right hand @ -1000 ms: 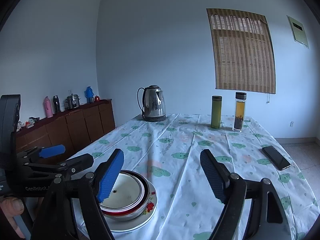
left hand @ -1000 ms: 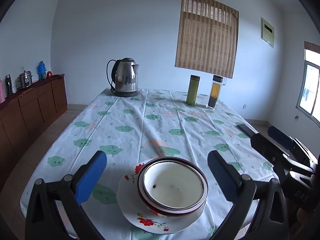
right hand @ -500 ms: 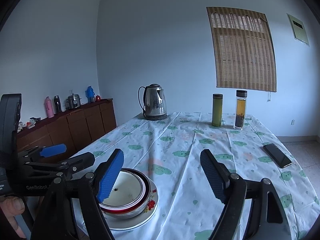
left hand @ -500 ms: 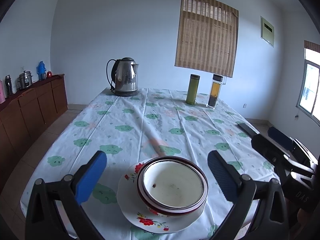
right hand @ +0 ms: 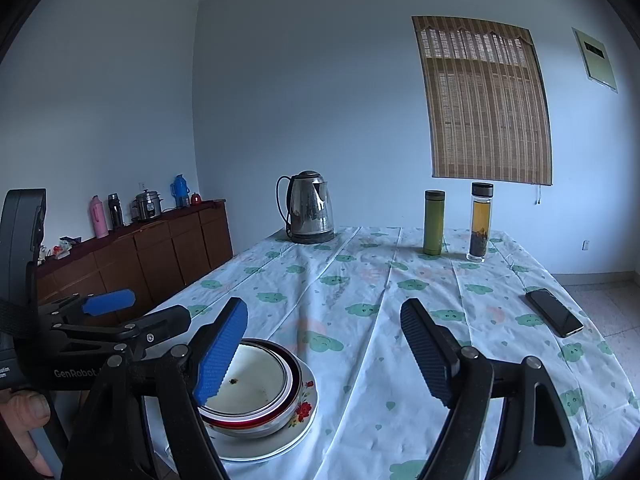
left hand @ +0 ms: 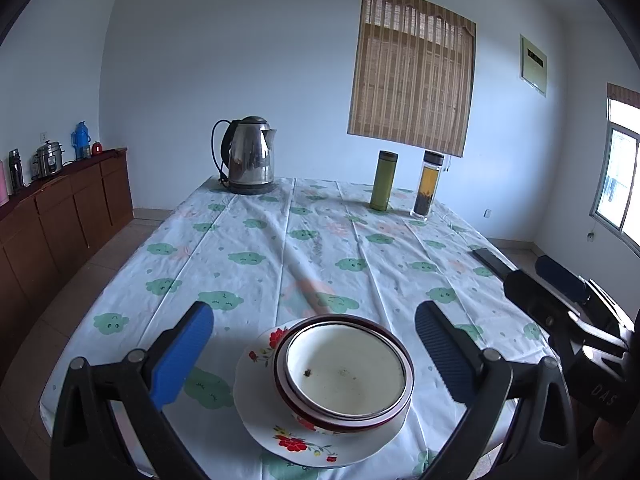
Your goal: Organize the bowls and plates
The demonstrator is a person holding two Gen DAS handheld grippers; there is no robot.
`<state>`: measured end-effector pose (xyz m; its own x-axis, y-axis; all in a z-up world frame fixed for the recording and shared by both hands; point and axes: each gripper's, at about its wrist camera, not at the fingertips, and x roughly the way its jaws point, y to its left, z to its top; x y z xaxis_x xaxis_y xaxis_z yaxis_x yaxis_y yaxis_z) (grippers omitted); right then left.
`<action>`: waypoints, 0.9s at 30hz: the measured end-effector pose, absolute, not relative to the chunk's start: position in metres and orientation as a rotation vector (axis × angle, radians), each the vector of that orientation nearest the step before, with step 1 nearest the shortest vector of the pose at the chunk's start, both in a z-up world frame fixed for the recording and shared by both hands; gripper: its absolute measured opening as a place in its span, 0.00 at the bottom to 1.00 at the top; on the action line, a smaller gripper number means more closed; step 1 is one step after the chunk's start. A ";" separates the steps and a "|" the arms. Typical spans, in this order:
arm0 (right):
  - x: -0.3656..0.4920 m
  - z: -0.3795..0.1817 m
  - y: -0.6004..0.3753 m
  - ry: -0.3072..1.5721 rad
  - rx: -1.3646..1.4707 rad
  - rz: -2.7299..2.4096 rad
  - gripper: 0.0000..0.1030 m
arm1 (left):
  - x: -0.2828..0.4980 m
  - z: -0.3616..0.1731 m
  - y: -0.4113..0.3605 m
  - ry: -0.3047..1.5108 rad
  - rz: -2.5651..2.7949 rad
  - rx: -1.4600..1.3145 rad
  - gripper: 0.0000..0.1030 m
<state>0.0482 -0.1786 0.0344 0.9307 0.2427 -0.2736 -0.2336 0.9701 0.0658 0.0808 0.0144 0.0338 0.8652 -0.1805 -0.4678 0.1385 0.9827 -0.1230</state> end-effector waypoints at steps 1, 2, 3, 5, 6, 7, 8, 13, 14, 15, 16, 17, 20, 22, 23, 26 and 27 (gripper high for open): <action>0.048 0.035 -0.178 0.283 0.031 0.244 0.78 | 0.081 0.034 0.014 0.498 -0.167 -0.087 1.00; 0.047 0.035 -0.178 0.283 0.030 0.243 0.78 | 0.081 0.034 0.015 0.497 -0.168 -0.087 1.00; 0.047 0.035 -0.178 0.282 0.029 0.243 0.78 | 0.081 0.034 0.015 0.497 -0.168 -0.087 1.00; 0.047 0.035 -0.178 0.283 0.030 0.243 0.78 | 0.081 0.034 0.015 0.498 -0.167 -0.087 1.00; 0.047 0.035 -0.178 0.283 0.030 0.244 0.78 | 0.081 0.034 0.015 0.498 -0.169 -0.087 1.00; 0.047 0.035 -0.177 0.283 0.028 0.243 0.78 | 0.081 0.034 0.015 0.499 -0.168 -0.088 1.00; 0.046 0.035 -0.177 0.282 0.027 0.243 0.78 | 0.081 0.034 0.015 0.498 -0.168 -0.088 1.00; 0.045 0.037 -0.176 0.275 0.023 0.243 0.78 | 0.081 0.037 0.013 0.492 -0.163 -0.078 1.00; 0.045 0.037 -0.176 0.276 0.023 0.242 0.78 | 0.081 0.038 0.012 0.490 -0.164 -0.078 1.00; 0.045 0.038 -0.176 0.275 0.023 0.243 0.78 | 0.081 0.039 0.012 0.489 -0.167 -0.078 1.00; 0.045 0.038 -0.176 0.275 0.022 0.243 0.78 | 0.082 0.039 0.013 0.489 -0.169 -0.077 1.00; 0.045 0.038 -0.176 0.275 0.021 0.242 0.78 | 0.081 0.040 0.012 0.487 -0.168 -0.076 1.00; 0.045 0.039 -0.175 0.273 0.020 0.242 0.78 | 0.081 0.042 0.011 0.483 -0.165 -0.070 1.00; 0.045 0.040 -0.175 0.268 0.018 0.240 0.78 | 0.082 0.042 0.012 0.485 -0.169 -0.069 1.00; 0.045 0.040 -0.175 0.268 0.018 0.239 0.78 | 0.083 0.042 0.011 0.487 -0.164 -0.064 1.00; 0.046 0.040 -0.176 0.270 0.021 0.237 0.78 | 0.085 0.042 0.010 0.494 -0.146 -0.065 1.00; 0.046 0.040 -0.176 0.270 0.021 0.236 0.78 | 0.086 0.041 0.012 0.496 -0.146 -0.070 1.00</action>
<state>0.0461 -0.1755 0.0398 0.9365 0.2333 -0.2617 -0.2278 0.9723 0.0515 0.0856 0.0115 0.0414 0.8695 -0.1568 -0.4683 0.1227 0.9871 -0.1027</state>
